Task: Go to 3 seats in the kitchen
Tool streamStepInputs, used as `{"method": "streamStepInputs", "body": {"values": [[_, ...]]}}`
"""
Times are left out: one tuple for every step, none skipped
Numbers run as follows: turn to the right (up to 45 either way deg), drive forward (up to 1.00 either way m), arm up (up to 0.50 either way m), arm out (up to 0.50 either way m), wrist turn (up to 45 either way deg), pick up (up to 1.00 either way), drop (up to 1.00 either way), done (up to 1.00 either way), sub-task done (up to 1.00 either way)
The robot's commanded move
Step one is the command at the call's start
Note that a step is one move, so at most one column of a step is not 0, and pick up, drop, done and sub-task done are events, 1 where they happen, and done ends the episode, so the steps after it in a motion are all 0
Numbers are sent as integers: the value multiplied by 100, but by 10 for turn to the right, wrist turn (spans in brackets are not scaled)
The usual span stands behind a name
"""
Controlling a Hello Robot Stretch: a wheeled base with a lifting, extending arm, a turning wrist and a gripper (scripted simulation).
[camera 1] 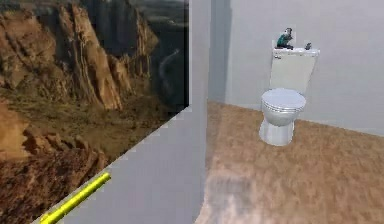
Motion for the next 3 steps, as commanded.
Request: {"method": "streamStepInputs", "body": {"values": [[270,0,0,0,0,0,0,0,0],[0,100,0,0,0,0,0,0,0],[0,20,0,0,0,0,0,0,0]]}}
